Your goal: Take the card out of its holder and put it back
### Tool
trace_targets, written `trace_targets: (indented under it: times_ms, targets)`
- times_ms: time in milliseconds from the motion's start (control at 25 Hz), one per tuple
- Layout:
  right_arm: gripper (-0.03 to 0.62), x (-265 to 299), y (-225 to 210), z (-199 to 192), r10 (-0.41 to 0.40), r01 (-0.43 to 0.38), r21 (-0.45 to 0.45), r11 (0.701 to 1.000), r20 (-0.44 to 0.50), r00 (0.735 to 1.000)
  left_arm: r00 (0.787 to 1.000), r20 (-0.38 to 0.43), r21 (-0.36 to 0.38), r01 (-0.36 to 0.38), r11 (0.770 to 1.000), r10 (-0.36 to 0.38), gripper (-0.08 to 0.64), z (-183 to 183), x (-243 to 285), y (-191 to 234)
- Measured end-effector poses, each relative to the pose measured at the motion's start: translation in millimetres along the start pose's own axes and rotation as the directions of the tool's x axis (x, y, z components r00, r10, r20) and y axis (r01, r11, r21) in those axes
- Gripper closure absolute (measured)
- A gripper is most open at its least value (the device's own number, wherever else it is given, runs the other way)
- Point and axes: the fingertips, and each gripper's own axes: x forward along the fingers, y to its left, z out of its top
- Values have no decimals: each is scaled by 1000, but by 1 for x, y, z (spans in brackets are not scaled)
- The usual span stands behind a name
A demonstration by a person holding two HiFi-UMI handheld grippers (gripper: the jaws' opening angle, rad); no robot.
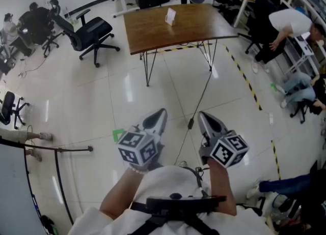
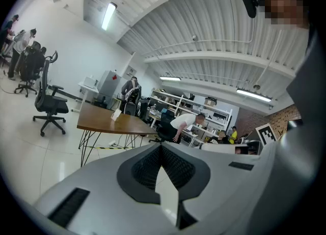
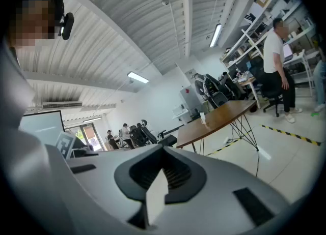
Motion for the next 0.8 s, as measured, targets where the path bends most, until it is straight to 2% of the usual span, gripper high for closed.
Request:
trace_targets:
  times_ms: [400, 640, 800]
  targets:
    - [586, -33, -32, 8, 19, -19, 16, 1000, 8, 1000, 1000, -2, 13, -28, 1000, 28, 565, -13, 18, -33]
    - [587, -56, -63, -5, -17, 17, 66, 998, -8, 1000, 997, -20, -8, -70, 998, 70, 565, -34, 22, -35]
    - [586, -51, -88, -3, -45, 44, 101, 994, 1, 999, 997, -46, -15, -64, 998, 63, 565, -38, 44, -29]
